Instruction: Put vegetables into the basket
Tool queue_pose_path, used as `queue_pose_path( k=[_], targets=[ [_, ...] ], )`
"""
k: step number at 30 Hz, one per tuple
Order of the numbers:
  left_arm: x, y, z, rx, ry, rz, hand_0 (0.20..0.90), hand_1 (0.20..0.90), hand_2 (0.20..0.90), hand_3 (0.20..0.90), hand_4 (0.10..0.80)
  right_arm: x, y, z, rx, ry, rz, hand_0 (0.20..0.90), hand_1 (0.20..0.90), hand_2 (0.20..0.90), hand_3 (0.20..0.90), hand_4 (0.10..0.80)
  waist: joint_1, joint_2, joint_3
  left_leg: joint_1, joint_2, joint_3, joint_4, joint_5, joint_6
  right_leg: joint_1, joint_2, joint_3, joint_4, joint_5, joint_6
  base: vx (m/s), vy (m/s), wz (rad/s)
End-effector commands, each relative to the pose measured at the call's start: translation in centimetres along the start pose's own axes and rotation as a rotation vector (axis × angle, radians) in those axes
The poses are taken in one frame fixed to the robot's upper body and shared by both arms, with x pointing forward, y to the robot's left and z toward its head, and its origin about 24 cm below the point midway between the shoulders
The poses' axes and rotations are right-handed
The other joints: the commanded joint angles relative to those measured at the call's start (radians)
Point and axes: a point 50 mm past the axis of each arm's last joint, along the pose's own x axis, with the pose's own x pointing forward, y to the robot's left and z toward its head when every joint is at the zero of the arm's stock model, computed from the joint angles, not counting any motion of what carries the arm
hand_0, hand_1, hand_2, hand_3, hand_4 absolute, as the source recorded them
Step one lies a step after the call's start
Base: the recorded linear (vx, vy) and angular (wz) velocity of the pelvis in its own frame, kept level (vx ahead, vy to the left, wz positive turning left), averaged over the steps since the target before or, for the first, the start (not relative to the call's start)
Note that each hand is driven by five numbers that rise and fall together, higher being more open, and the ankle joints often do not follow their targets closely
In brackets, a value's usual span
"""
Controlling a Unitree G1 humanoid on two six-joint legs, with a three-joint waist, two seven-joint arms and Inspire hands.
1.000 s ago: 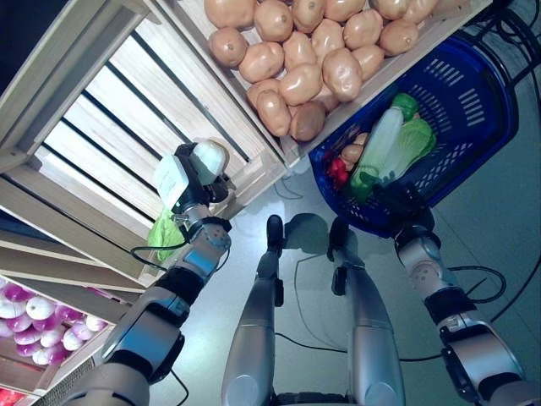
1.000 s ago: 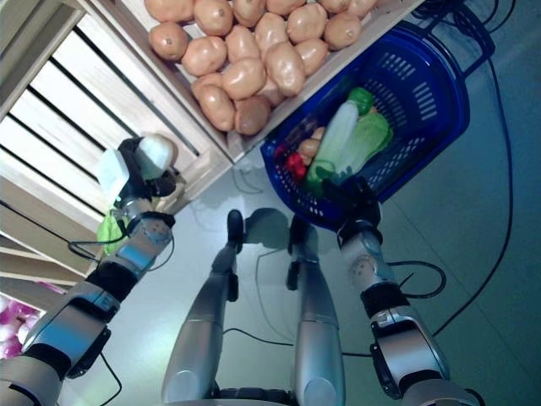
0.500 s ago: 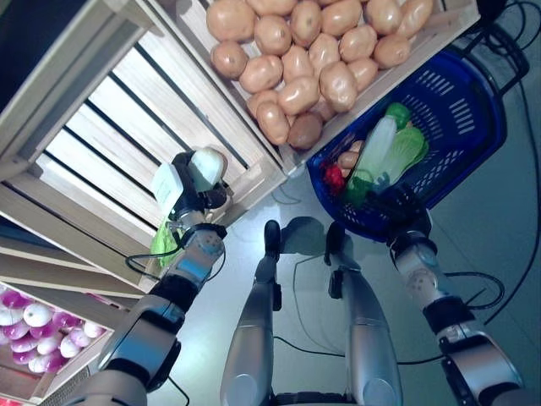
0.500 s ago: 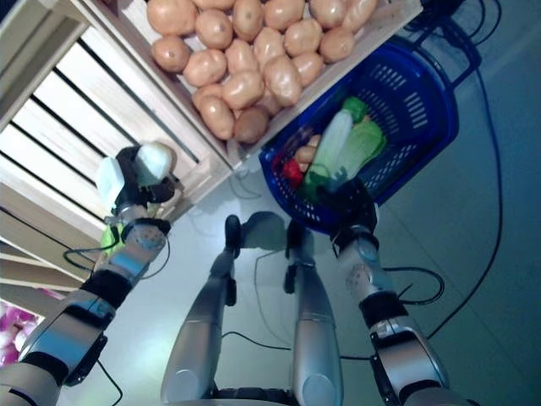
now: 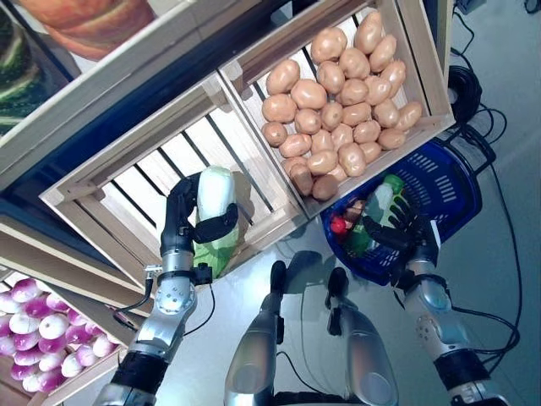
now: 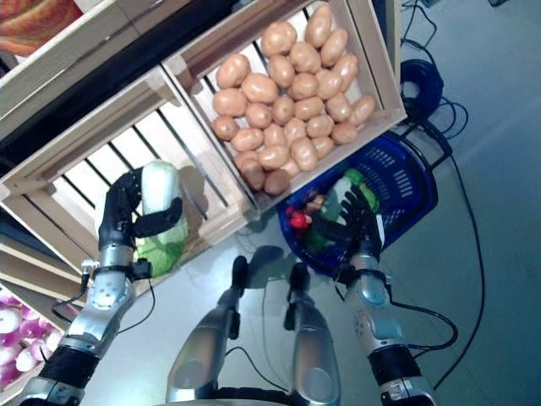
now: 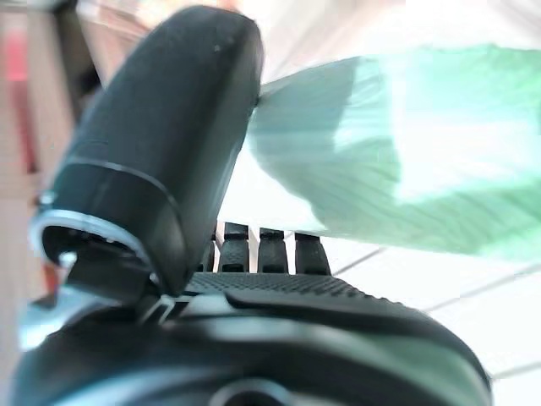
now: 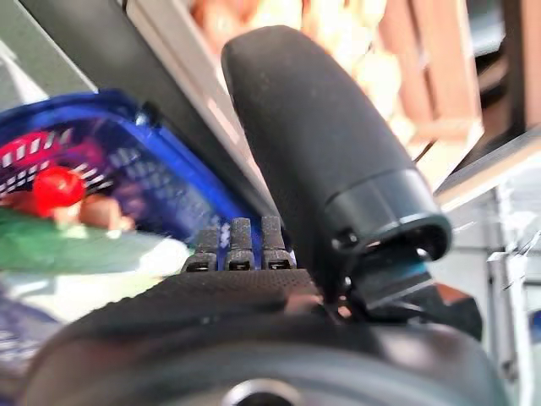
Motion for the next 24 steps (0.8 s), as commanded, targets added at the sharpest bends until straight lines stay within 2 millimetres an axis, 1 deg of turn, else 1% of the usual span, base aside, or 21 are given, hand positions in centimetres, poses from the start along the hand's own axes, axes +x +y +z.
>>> queue_pose_path(
  k=[1, 3, 4, 7, 8, 12, 15, 17, 18, 20, 21, 24],
  targets=[
    [-1.1, -1.9, 3.7, -0.234, -0.230, -0.247, 0.300, 0.300, 0.300, 0.300, 0.400, -2.0, -0.3, 2.3, -0.031, -0.143, 0.155, 0.900, 0.900, 0.900, 0.900, 0.800, -0.017, -0.011, -0.169, 0.015, -0.040, 0.018, -0.029, -0.010, -0.001, 0.130, -0.039, -0.015, -0.171, 0.117, 0.042, 0.106, 0.027, -0.02],
    [-1.5, -2.4, 3.7, -0.292, -0.225, -0.313, 0.300, 0.300, 0.300, 0.300, 0.400, -2.6, -0.2, 2.1, -0.021, -0.145, 0.198, 0.900, 0.900, 0.900, 0.900, 0.800, -0.018, -0.015, -0.187, 0.038, -0.040, 0.018, -0.035, -0.014, 0.001, 0.153, -0.039, -0.016, -0.180, 0.120, 0.045, 0.135, 0.019, -0.03],
    [-2.0, -3.3, 3.7, -0.364, -0.221, -0.406, 0.300, 0.300, 0.300, 0.300, 0.400, -3.1, 0.0, 2.0, 0.009, -0.139, 0.265, 0.900, 0.900, 0.900, 0.900, 0.800, -0.023, -0.021, -0.212, 0.064, -0.036, 0.020, -0.039, -0.019, 0.004, 0.177, -0.040, -0.014, -0.186, 0.121, 0.048, 0.193, 0.029, -0.02],
    [-2.3, -5.1, 3.9, -0.457, -0.208, -0.567, 0.300, 0.300, 0.300, 0.300, 0.400, -4.0, 0.9, 2.1, 0.095, -0.126, 0.427, 0.900, 0.900, 0.900, 0.900, 0.800, -0.031, -0.030, -0.256, 0.109, -0.033, 0.026, -0.046, -0.031, 0.007, 0.216, -0.042, -0.010, -0.199, 0.126, 0.055, 0.168, 0.027, 0.00],
    [-2.5, -5.8, 4.0, -0.473, -0.194, -0.633, 0.300, 0.300, 0.300, 0.300, 0.400, -4.4, 1.5, 2.2, 0.143, -0.108, 0.525, 0.900, 0.900, 0.900, 0.900, 0.800, -0.036, -0.034, -0.280, 0.130, -0.033, 0.030, -0.048, -0.039, 0.009, 0.232, -0.042, -0.001, -0.206, 0.130, 0.058, 0.175, 0.022, 0.01],
    [-2.5, -7.3, 4.2, -0.502, -0.168, -0.784, 0.300, 0.300, 0.300, 0.300, 0.400, -5.1, 2.9, 2.1, 0.195, -0.049, 0.742, 0.900, 0.900, 0.900, 0.900, 0.800, -0.041, -0.045, -0.336, 0.174, -0.029, 0.044, -0.053, -0.055, 0.010, 0.268, -0.046, 0.009, -0.225, 0.138, 0.066, 0.138, 0.007, -0.07],
    [-2.5, -8.2, 4.5, -0.522, -0.156, -0.849, 0.300, 0.300, 0.300, 0.300, 0.400, -5.5, 3.7, 1.8, 0.233, 0.023, 0.849, 0.900, 0.900, 0.900, 0.900, 0.800, -0.040, -0.055, -0.385, 0.202, -0.026, 0.053, -0.053, -0.068, 0.009, 0.298, -0.047, 0.021, -0.240, 0.140, 0.070, 0.135, -0.015, -0.03],
    [-2.5, -8.9, 4.9, -0.552, -0.156, -0.888, 0.300, 0.300, 0.300, 0.300, 0.400, -5.7, 4.5, 1.3, 0.300, 0.080, 0.914, 0.900, 0.900, 0.900, 0.900, 0.800, -0.038, -0.059, -0.411, 0.220, -0.024, 0.059, -0.053, -0.078, 0.008, 0.317, -0.048, 0.025, -0.249, 0.140, 0.071, 0.115, -0.023, -0.01],
    [-2.5, -9.0, 4.9, -0.551, -0.156, -0.893, 0.300, 0.300, 0.300, 0.300, 0.400, -5.7, 4.6, 1.2, 0.308, 0.087, 0.922, 0.900, 0.900, 0.900, 0.900, 0.800, -0.038, -0.060, -0.413, 0.223, -0.023, 0.060, -0.053, -0.080, 0.008, 0.320, -0.047, 0.026, -0.251, 0.140, 0.071, 0.086, -0.017, -0.01],
    [-2.7, -9.5, 5.1, -0.545, -0.172, -0.941, 0.300, 0.300, 0.300, 0.300, 0.400, -6.2, 5.5, 0.6, 0.338, 0.136, 0.988, 0.900, 0.900, 0.900, 0.900, 0.800, -0.036, -0.064, -0.434, 0.237, -0.022, 0.061, -0.053, -0.089, 0.008, 0.337, -0.046, 0.029, -0.260, 0.139, 0.071, 0.069, -0.014, 0.01],
    [-2.8, -9.7, 5.3, -0.542, -0.182, -0.958, 0.300, 0.300, 0.300, 0.300, 0.400, -6.4, 5.7, 0.4, 0.340, 0.157, 1.012, 0.900, 0.900, 0.900, 0.900, 0.800, -0.036, -0.065, -0.441, 0.240, -0.021, 0.062, -0.053, -0.090, 0.007, 0.341, -0.045, 0.030, -0.262, 0.138, 0.072, 0.058, -0.004, 0.02],
    [-2.9, -10.0, 5.8, -0.545, -0.212, -1.003, 0.300, 0.300, 0.300, 0.300, 0.400, -6.6, 5.9, -0.5, 0.233, 0.239, 1.039, 0.900, 0.900, 0.900, 0.900, 0.800, -0.033, -0.067, -0.462, 0.255, -0.019, 0.061, -0.053, -0.099, 0.005, 0.358, -0.045, 0.031, -0.264, 0.132, 0.071, 0.037, 0.001, -0.02]
  ],
)
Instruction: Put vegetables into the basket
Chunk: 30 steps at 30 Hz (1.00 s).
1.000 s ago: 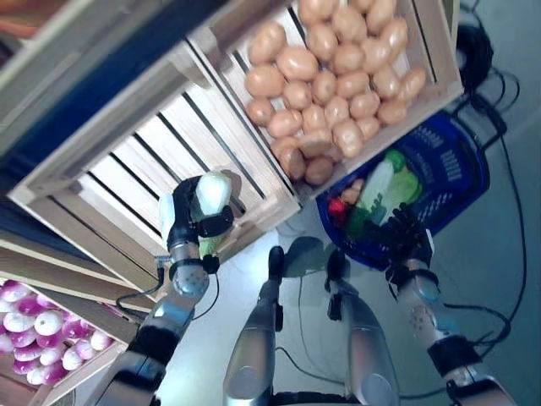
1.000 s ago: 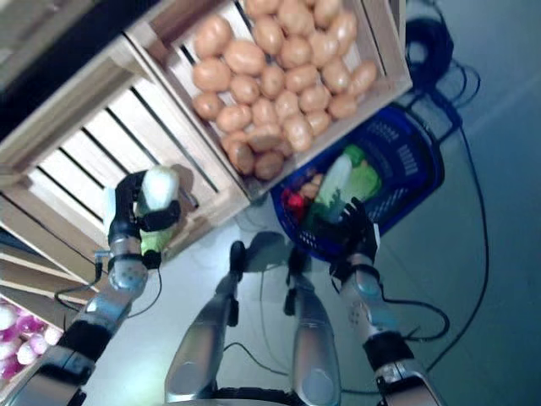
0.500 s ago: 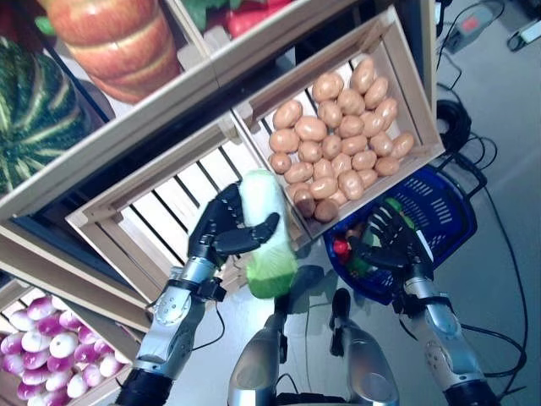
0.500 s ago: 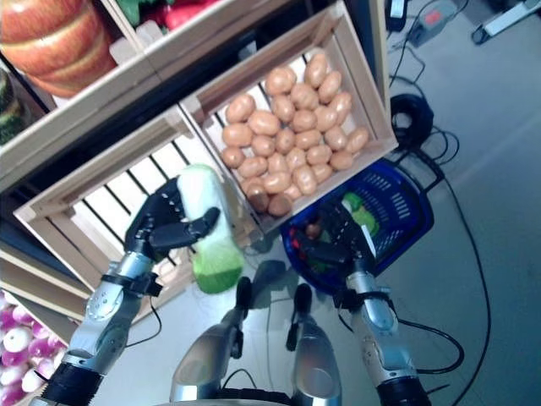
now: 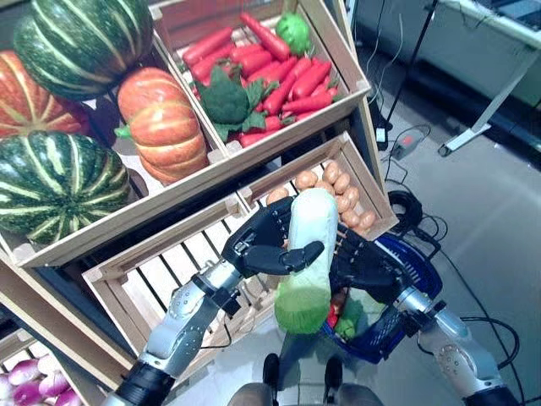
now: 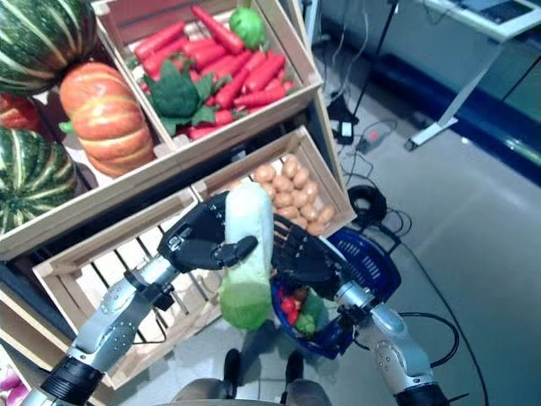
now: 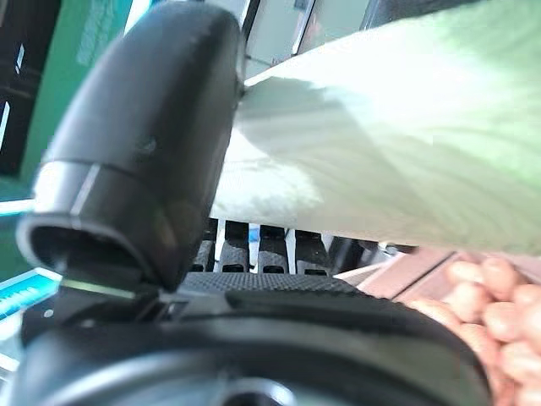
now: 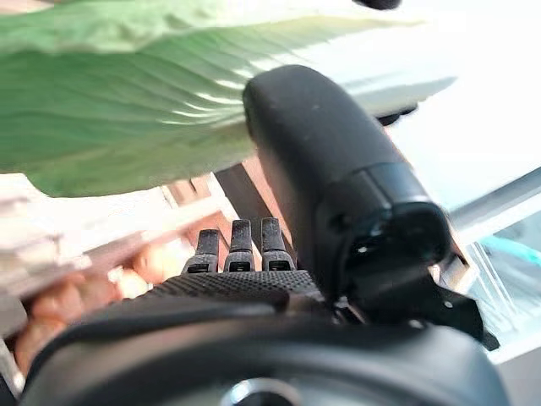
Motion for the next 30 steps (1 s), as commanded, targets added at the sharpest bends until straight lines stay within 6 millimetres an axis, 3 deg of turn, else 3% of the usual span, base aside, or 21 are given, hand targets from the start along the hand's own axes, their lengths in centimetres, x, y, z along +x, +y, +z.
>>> queue_pose_path(
  k=[1, 16, 24, 30],
  targets=[
    [2.6, -3.8, 2.9, -0.063, -0.233, -0.264, 0.300, 0.300, 0.300, 0.300, 0.400, 1.8, 3.4, -0.3, -0.031, 0.049, 0.246, 0.900, 0.900, 0.900, 0.900, 0.800, -0.001, -0.027, -0.142, 0.003, -0.018, 0.030, 0.001, -0.043, -0.017, 0.013, -0.071, 0.024, 0.002, 0.073, 0.047, 0.023, -0.005, -0.03],
    [3.0, -5.6, 4.3, -0.086, -0.366, -0.422, 0.300, 0.300, 0.300, 0.300, 0.400, 1.3, 5.0, -4.9, 0.157, 0.403, 0.371, 0.900, 0.900, 0.900, 0.900, 0.800, 0.010, -0.036, -0.211, 0.027, -0.007, 0.027, 0.001, -0.055, -0.023, 0.045, -0.064, 0.024, -0.009, 0.058, 0.040, 0.003, -0.002, -0.04],
    [3.3, -5.9, 4.8, -0.238, -0.433, -0.458, 0.300, 0.300, 0.300, 0.300, 0.400, 1.3, 5.4, -5.7, 0.245, 0.391, 0.381, 0.900, 0.900, 0.900, 0.900, 0.800, 0.006, -0.038, -0.227, 0.022, -0.006, 0.025, 0.001, -0.051, -0.024, 0.043, -0.060, 0.027, -0.009, 0.059, 0.037, 0.000, 0.000, 0.00],
    [2.9, -5.1, 4.9, -0.208, -0.441, -0.377, 0.300, 0.300, 0.300, 0.300, 0.400, 1.3, 4.4, -5.2, 0.220, 0.335, 0.276, 0.900, 0.900, 0.900, 0.900, 0.800, 0.002, -0.037, -0.232, 0.015, -0.001, 0.029, 0.001, -0.045, -0.027, 0.036, -0.060, 0.028, -0.009, 0.061, 0.038, 0.000, 0.000, 0.00]
  ],
)
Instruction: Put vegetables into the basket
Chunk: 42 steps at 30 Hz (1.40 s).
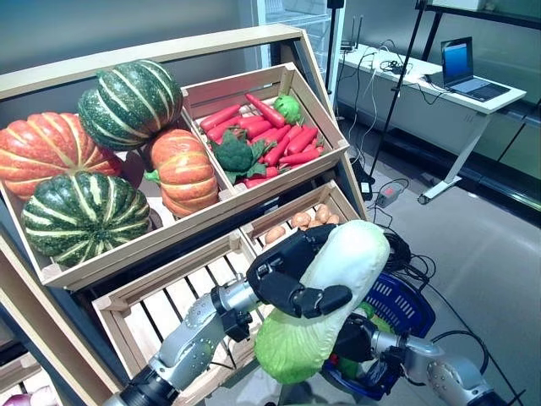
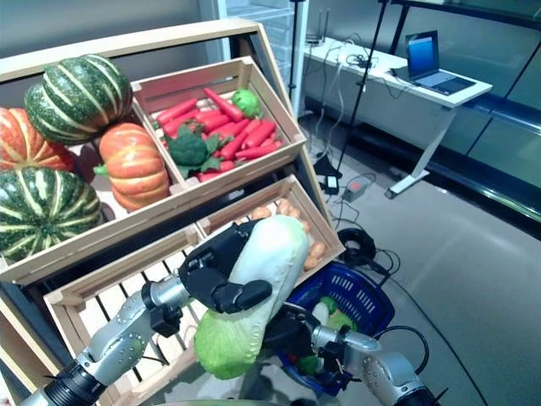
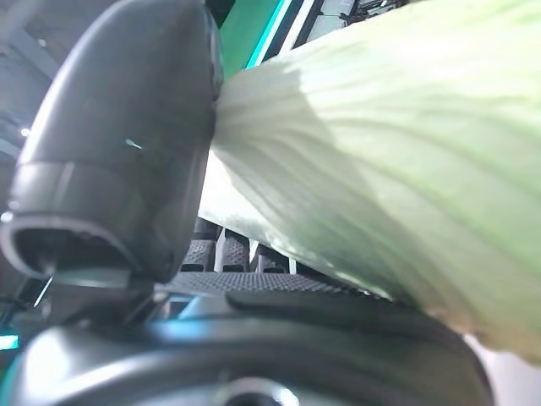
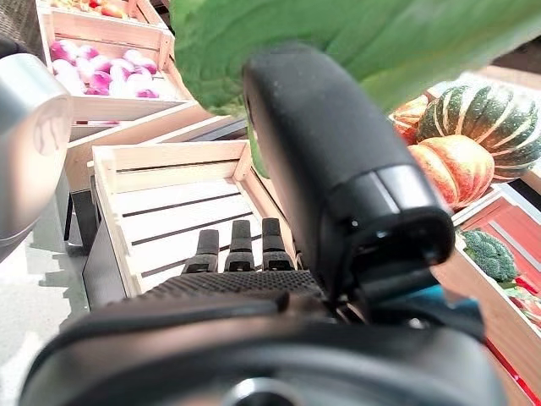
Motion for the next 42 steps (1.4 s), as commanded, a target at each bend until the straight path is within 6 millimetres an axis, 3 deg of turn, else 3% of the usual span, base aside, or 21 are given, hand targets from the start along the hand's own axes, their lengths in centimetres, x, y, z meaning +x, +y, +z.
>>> queue_pose_path(
  k=[1, 9, 21, 32, 42],
  targets=[
    [2.4, -0.3, 5.6, 0.106, -0.362, -0.056, 0.300, 0.300, 0.300, 0.300, 0.400, 1.5, 2.0, 2.4, -0.038, -0.159, 0.127, 0.900, 0.900, 0.900, 0.900, 0.800, 0.000, -0.043, -0.062, -0.014, 0.000, 0.006, 0.001, -0.033, -0.028, 0.017, -0.058, 0.004, -0.002, 0.055, 0.036, 0.000, 0.000, 0.00],
    [-0.5, 2.0, 6.9, 0.159, -0.382, 0.204, 0.300, 0.300, 0.300, 0.300, 0.400, -1.7, 0.0, 4.1, -0.051, -0.334, -0.053, 0.900, 0.900, 0.900, 0.900, 0.800, -0.007, -0.048, -0.055, -0.021, 0.005, 0.008, 0.001, -0.031, -0.028, 0.011, -0.056, 0.003, -0.002, 0.054, 0.033, 0.000, 0.000, 0.00],
    [-2.8, 3.5, 7.3, 0.277, -0.308, 0.370, 0.300, 0.300, 0.300, 0.300, 0.400, -4.1, -1.1, 5.1, -0.072, -0.439, -0.163, 0.900, 0.900, 0.900, 0.900, 0.800, -0.010, -0.048, -0.043, -0.024, 0.011, 0.009, 0.001, -0.030, -0.030, 0.007, -0.057, -0.002, -0.002, 0.050, 0.032, -0.001, -0.001, 0.00],
    [-3.5, 4.3, 7.5, 0.406, -0.237, 0.456, 0.300, 0.300, 0.300, 0.300, 0.400, -3.7, -0.9, 5.4, -0.078, -0.430, -0.135, 0.900, 0.900, 0.900, 0.900, 0.800, -0.005, -0.046, -0.033, -0.032, 0.013, 0.002, 0.001, -0.028, -0.033, 0.003, -0.057, -0.005, -0.002, 0.048, 0.031, -0.014, 0.000, 0.00],
    [-2.3, 4.2, 6.1, 0.372, -0.191, 0.413, 0.300, 0.300, 0.300, 0.300, 0.400, -1.8, 1.7, 5.7, -0.059, -0.403, 0.130, 0.900, 0.900, 0.900, 0.900, 0.800, 0.001, -0.047, -0.031, -0.033, 0.012, -0.004, 0.001, -0.027, -0.033, 0.003, -0.055, -0.006, -0.002, 0.047, 0.032, 0.000, 0.000, 0.00]
  ],
)
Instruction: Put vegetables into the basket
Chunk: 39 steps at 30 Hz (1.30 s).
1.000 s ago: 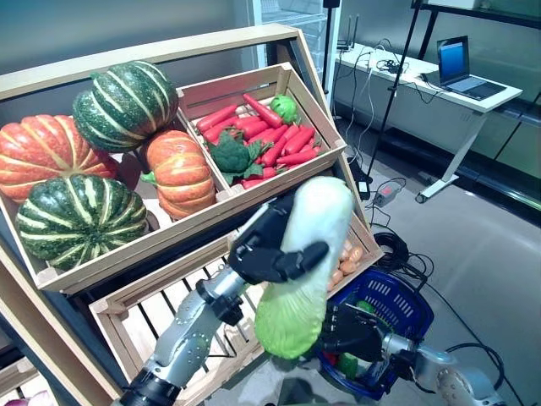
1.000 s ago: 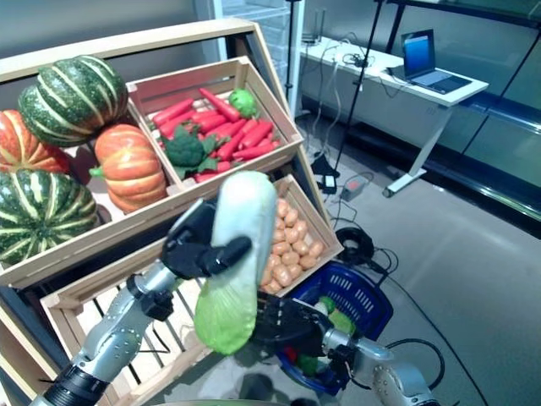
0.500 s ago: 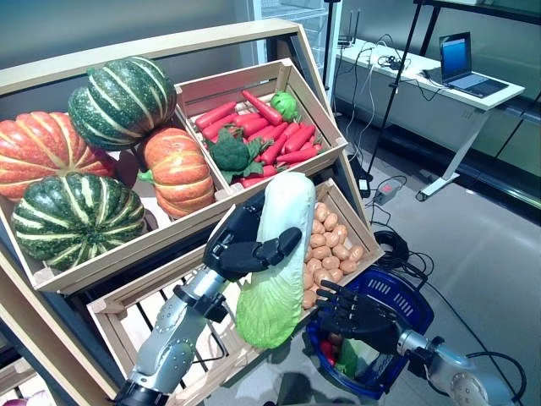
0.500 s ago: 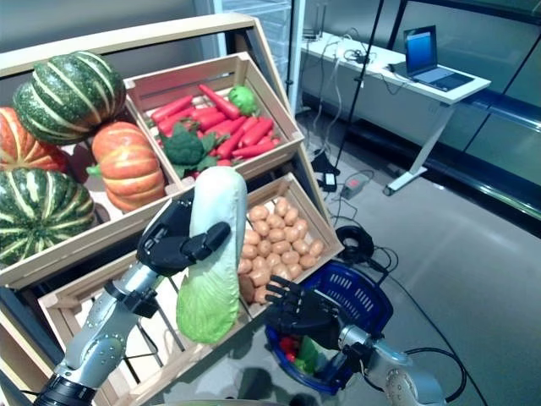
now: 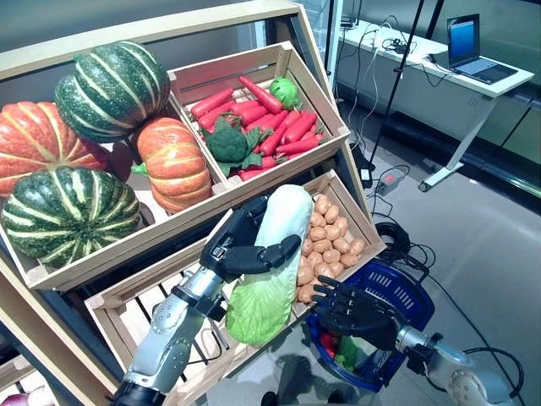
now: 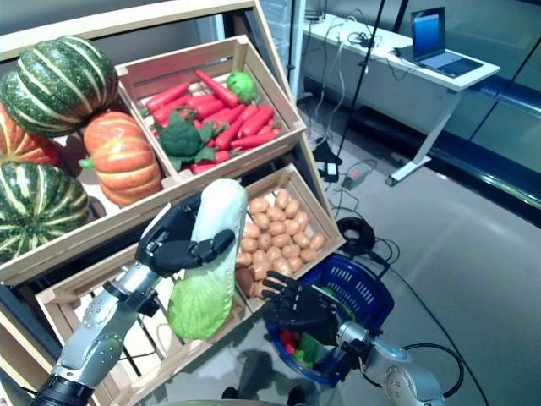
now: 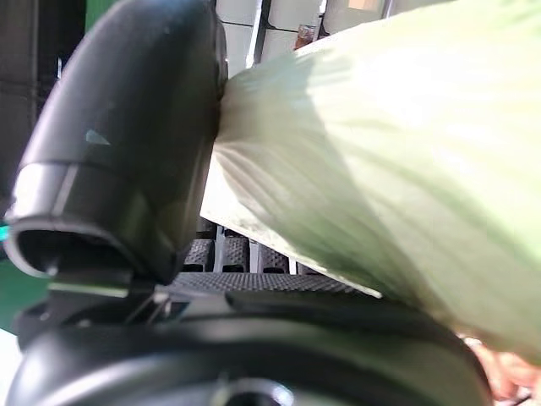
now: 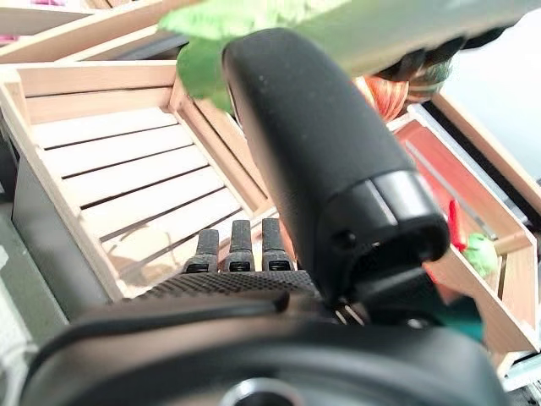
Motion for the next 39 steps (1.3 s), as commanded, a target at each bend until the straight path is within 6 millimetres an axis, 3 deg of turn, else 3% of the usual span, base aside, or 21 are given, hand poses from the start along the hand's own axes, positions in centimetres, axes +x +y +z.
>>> queue_pose_path(
  k=[1, 14, 32, 39],
  targets=[
    [2.5, -0.3, 3.8, 0.063, -0.224, -0.081, 0.300, 0.300, 0.300, 0.300, 0.400, 2.1, 4.1, 3.8, -0.011, -0.175, 0.321, 0.900, 0.900, 0.900, 0.900, 0.800, 0.001, -0.045, -0.058, -0.003, 0.011, -0.011, 0.001, -0.024, -0.037, 0.035, -0.055, -0.005, 0.002, 0.048, 0.032, 0.000, 0.000, 0.00],
    [4.2, -2.8, 3.0, -0.093, -0.250, -0.180, 0.300, 0.300, 0.300, 0.300, 0.400, 4.1, 8.0, 4.8, 0.013, -0.242, 0.551, 0.900, 0.900, 0.900, 0.900, 0.800, 0.006, -0.043, -0.053, -0.006, 0.010, -0.018, 0.001, -0.025, -0.037, 0.028, -0.050, 0.006, 0.002, 0.047, 0.030, 0.000, 0.000, 0.00],
    [4.9, -6.0, 3.8, -0.170, -0.307, -0.375, 0.300, 0.300, 0.300, 0.300, 0.400, 5.5, 9.5, 3.3, 0.119, -0.155, 0.531, 0.900, 0.900, 0.900, 0.900, 0.800, 0.007, -0.042, -0.054, -0.005, 0.008, -0.021, 0.001, -0.027, -0.031, 0.028, -0.053, 0.015, 0.002, 0.048, 0.030, 0.000, 0.000, 0.00],
    [4.7, -7.4, 4.0, -0.120, -0.309, -0.497, 0.300, 0.300, 0.300, 0.300, 0.400, 5.6, 8.9, 1.4, 0.141, -0.017, 0.462, 0.900, 0.900, 0.900, 0.900, 0.800, 0.002, -0.042, -0.058, -0.004, 0.009, -0.020, 0.001, -0.028, -0.030, 0.027, -0.052, 0.020, 0.002, 0.049, 0.031, 0.000, 0.000, 0.00]
  ],
)
